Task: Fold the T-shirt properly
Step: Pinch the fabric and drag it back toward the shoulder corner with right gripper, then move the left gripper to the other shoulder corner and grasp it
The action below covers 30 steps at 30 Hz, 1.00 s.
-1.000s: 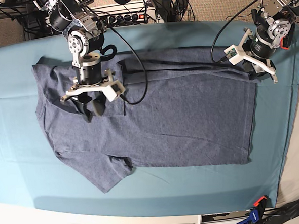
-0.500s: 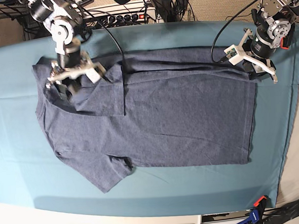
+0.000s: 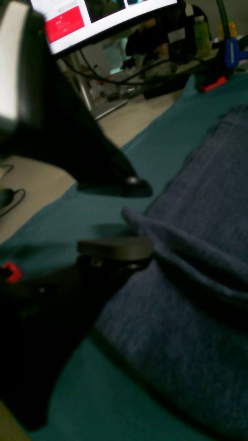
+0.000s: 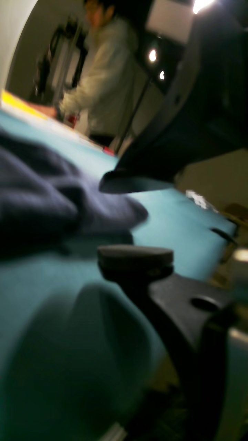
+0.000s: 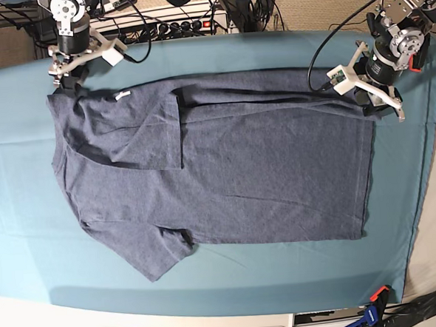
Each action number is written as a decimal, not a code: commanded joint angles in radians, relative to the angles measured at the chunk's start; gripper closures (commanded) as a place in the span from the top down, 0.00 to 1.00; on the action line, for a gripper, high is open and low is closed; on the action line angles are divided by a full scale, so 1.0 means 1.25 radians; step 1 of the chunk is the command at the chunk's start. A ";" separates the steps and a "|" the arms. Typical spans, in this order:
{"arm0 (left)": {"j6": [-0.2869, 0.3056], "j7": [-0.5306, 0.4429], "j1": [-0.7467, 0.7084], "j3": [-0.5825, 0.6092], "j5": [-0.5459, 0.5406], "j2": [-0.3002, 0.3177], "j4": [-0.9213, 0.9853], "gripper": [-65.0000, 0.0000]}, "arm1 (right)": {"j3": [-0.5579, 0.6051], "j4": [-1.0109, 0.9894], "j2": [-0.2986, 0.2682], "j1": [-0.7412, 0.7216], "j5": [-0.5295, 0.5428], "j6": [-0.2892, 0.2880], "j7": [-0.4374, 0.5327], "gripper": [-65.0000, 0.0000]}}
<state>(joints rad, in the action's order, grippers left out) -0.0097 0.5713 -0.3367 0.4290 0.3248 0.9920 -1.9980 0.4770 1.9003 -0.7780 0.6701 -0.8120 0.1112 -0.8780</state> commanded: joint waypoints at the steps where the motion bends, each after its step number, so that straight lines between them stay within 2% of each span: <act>1: -0.014 -0.002 0.005 -0.007 0.009 0.015 -0.010 0.33 | -0.023 0.015 -0.013 0.001 0.002 0.003 0.008 0.40; 5: -0.014 -0.003 0.006 -0.007 0.009 0.015 -0.011 0.33 | -0.093 0.015 -0.011 -0.005 0.066 -0.003 0.063 0.40; 10: -0.015 -0.003 0.006 -0.007 0.009 0.015 -0.011 0.33 | -0.153 0.013 -0.011 -0.015 0.132 -0.009 0.078 0.40; 15: -0.014 -0.003 0.006 -0.007 0.009 0.015 -0.011 0.33 | -0.160 0.001 -0.008 -0.015 0.183 -0.060 0.086 0.40; 21: -0.014 -0.003 0.006 -0.007 0.009 0.014 -0.011 0.33 | -0.153 -0.061 0.020 -0.015 0.216 -0.116 0.078 0.40; 24: -0.014 -0.003 0.006 -0.007 0.009 0.009 -0.011 0.33 | -0.150 -0.077 0.020 -0.015 0.201 -0.108 0.089 0.40; 27: -0.013 -0.003 0.006 -0.007 0.012 -0.003 -0.011 0.33 | -0.150 -0.078 0.020 -0.018 0.150 -0.049 0.117 0.40; 30: -0.012 -0.003 0.006 -0.007 0.012 -0.016 -0.011 0.33 | -0.150 -0.078 0.020 -0.036 0.154 -0.037 0.119 0.40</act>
<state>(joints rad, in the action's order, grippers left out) -0.0093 0.5713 -0.3367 0.4290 0.3279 0.9531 -1.9980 0.2932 1.7950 -0.7414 0.6258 -0.6266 0.0624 -0.7425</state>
